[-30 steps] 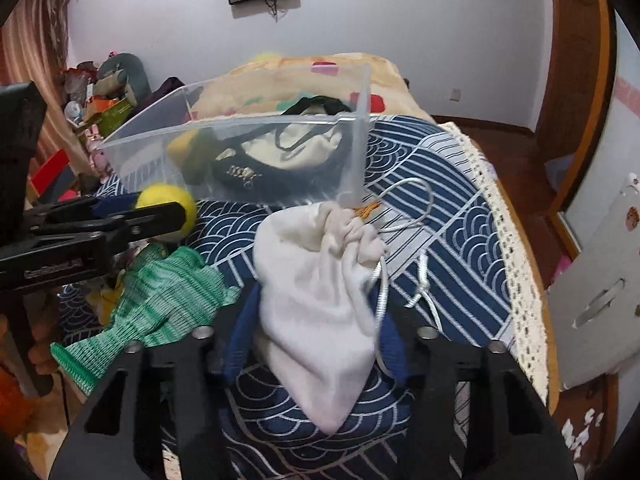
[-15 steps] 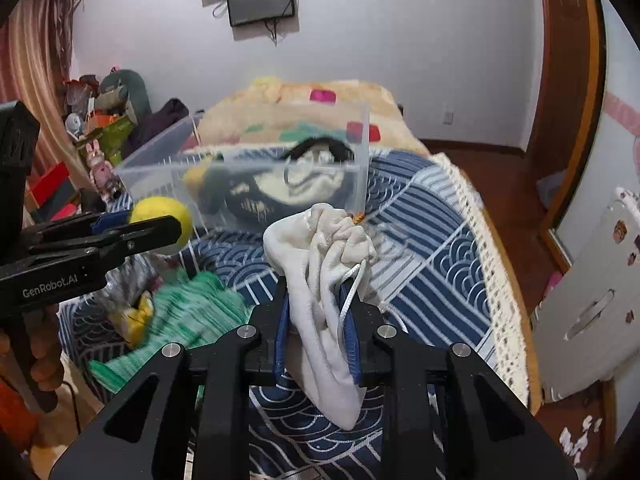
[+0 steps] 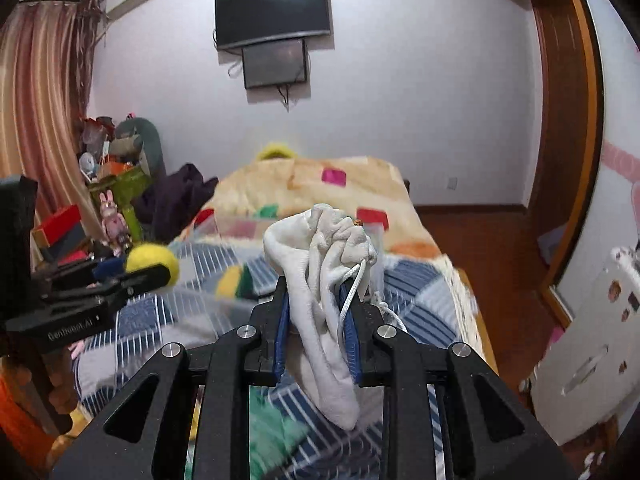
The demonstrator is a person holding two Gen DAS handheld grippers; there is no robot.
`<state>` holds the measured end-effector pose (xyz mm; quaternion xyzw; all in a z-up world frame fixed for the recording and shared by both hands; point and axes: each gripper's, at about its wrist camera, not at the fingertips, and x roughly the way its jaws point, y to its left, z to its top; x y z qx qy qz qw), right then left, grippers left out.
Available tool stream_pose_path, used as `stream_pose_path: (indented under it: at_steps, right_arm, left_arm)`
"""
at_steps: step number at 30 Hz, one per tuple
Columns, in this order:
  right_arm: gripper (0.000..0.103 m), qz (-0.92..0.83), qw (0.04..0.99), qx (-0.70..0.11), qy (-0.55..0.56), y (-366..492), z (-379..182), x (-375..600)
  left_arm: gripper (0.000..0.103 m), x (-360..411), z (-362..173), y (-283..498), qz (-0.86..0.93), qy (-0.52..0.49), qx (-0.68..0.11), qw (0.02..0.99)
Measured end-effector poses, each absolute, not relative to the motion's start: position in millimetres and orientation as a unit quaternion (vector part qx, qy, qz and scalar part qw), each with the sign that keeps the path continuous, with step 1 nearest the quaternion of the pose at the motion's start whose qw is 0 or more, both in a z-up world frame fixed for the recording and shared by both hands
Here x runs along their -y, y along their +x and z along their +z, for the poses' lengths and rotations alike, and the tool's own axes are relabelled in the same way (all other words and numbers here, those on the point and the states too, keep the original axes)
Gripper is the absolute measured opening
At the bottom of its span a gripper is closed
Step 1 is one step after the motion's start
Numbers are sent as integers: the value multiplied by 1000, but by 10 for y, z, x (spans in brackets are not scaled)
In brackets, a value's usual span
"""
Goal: Organize soft objects
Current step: 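Place the felt ball into the box with the left tool while the right tool places the pouch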
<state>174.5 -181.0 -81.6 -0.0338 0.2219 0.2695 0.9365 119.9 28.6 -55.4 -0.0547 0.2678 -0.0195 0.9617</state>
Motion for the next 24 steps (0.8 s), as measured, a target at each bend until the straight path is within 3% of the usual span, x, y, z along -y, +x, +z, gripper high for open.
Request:
stream_pose_path:
  at_steps: [10,24]
  right_arm:
    - [21,294,930,-220,-32,2043,-775,1486]
    - [21,323,887,-322,-71,2510,-1178,991]
  left_arm:
    - [45,-418,-728,1552,-1,-28,-304,952]
    - [45,-376,-993,1850,-4,-10,-350,937]
